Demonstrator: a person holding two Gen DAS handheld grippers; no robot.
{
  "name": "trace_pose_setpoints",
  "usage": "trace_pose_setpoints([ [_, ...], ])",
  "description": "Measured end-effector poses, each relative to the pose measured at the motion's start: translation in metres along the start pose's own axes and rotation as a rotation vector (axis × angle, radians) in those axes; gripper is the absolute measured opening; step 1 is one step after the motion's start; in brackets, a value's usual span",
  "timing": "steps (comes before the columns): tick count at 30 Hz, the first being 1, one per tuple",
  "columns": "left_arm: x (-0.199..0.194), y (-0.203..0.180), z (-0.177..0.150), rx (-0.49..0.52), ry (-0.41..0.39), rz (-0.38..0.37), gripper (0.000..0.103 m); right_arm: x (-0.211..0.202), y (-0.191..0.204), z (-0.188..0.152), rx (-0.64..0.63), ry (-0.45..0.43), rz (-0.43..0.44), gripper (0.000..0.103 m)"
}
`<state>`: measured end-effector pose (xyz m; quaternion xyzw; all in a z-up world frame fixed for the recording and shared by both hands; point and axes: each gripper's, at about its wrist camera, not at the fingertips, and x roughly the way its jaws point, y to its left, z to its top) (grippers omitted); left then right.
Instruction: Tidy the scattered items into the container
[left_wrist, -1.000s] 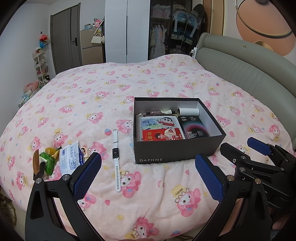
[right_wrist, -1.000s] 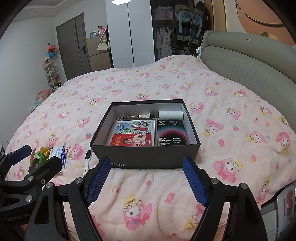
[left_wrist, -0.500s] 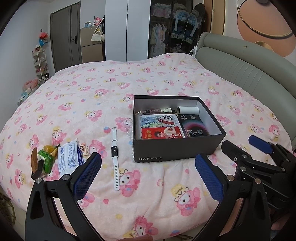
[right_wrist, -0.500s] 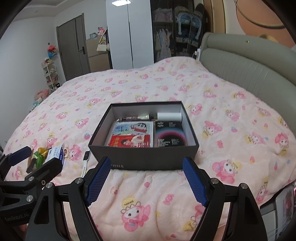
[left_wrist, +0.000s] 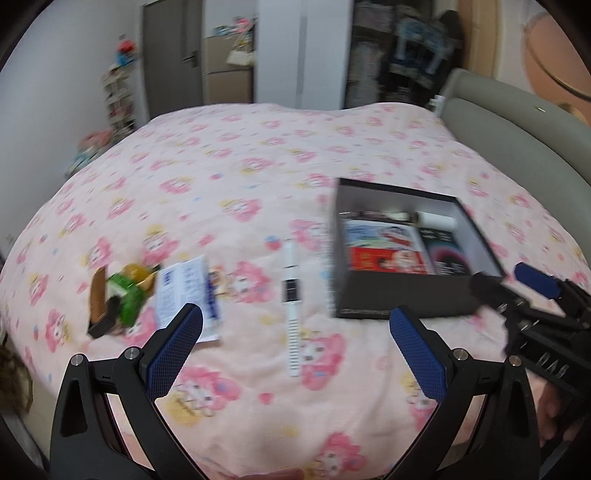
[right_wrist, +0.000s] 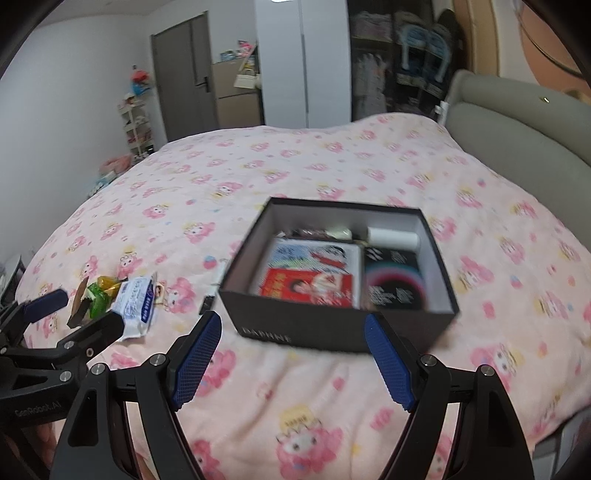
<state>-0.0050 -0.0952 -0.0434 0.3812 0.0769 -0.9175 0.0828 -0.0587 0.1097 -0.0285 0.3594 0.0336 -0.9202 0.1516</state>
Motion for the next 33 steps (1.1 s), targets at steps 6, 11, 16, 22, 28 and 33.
trace_pose_setpoints([
  [6, 0.043, 0.056, -0.021, -0.14, 0.074, 0.063, 0.102, 0.046, 0.037, -0.001, -0.046, 0.09, 0.08, 0.078],
  [11, 0.083, 0.076, -0.043, -0.222, 0.152, -0.006, 0.086, 0.091, 0.072, -0.027, -0.094, 0.199, 0.164, 0.078],
  [16, 0.107, 0.078, -0.057, -0.262, 0.197, -0.063, 0.069, 0.133, 0.092, -0.055, -0.121, 0.306, 0.213, 0.06],
  [22, 0.126, 0.079, -0.068, -0.297, 0.225, -0.134, 0.059, 0.167, 0.104, -0.072, -0.131, 0.39, 0.255, 0.043],
  [28, 0.145, 0.08, -0.078, -0.332, 0.253, -0.205, 0.058, 0.192, 0.112, -0.08, -0.126, 0.454, 0.289, 0.043],
  [33, 0.15, 0.073, -0.081, -0.324, 0.256, -0.267, 0.045, 0.191, 0.108, -0.083, -0.111, 0.427, 0.312, 0.015],
])
